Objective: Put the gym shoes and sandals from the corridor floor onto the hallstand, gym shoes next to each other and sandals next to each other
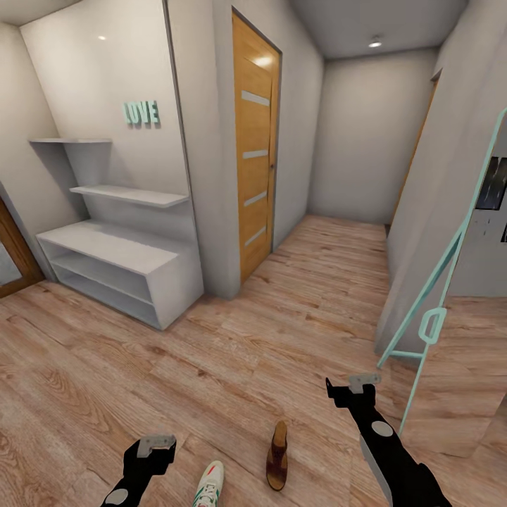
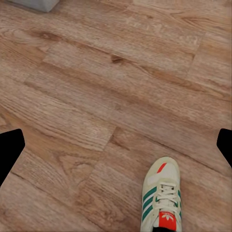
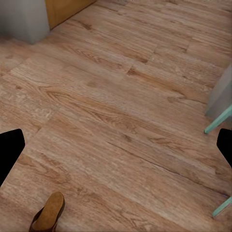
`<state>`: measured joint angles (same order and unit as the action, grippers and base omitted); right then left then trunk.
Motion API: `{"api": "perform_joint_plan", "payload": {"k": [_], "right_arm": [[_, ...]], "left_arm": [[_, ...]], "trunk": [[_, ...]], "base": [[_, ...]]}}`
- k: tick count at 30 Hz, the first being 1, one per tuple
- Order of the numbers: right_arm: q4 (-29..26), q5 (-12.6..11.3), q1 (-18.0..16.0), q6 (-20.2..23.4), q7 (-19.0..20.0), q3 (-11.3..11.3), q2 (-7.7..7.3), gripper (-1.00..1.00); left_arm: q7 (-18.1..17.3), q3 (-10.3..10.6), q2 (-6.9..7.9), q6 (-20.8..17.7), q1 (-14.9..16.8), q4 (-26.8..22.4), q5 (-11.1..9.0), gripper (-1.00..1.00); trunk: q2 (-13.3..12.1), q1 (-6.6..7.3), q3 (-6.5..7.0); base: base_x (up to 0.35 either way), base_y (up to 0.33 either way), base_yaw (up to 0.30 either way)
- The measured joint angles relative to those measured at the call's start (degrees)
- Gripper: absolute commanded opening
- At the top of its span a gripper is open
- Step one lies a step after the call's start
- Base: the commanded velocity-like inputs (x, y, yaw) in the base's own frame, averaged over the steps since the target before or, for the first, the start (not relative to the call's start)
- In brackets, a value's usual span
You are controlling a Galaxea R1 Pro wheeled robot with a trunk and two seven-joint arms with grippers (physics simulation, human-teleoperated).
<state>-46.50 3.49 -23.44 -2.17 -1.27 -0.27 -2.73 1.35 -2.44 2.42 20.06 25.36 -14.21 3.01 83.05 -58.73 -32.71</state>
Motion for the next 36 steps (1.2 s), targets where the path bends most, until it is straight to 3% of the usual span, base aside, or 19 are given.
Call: {"api": "perform_joint_plan", "payload": {"k": [11, 21, 36], "right_arm": [[-0.02, 0.01, 0.00, 0.02, -0.01, -0.79, -0.15, 1.00], [-0.09, 0.01, 0.00, 0.03, -0.01, -3.19, -0.18, 1.00], [-0.24, 0.01, 0.00, 0.05, -0.01, -3.59, -0.10, 1.00]], "left_arm": [[-0.04, 0.09, 0.01, -0.23, 0.00, 0.00, 0.01, 1.00], [-0.03, -0.09, -0.10, -0.53, 0.00, 0.00, 0.02, 1.00], [-0.02, -0.17, -0.08, -0.87, 0.01, 0.00, -0.05, 1.00]], "trunk": [[0.00, 0.00, 0.00], [4.00, -2.19, -1.79], [10.01, -5.49, -4.48]], "base": [[0.000, 0.000, 0.000], [0.000, 0.000, 0.000], [0.000, 0.000, 0.000]]}}
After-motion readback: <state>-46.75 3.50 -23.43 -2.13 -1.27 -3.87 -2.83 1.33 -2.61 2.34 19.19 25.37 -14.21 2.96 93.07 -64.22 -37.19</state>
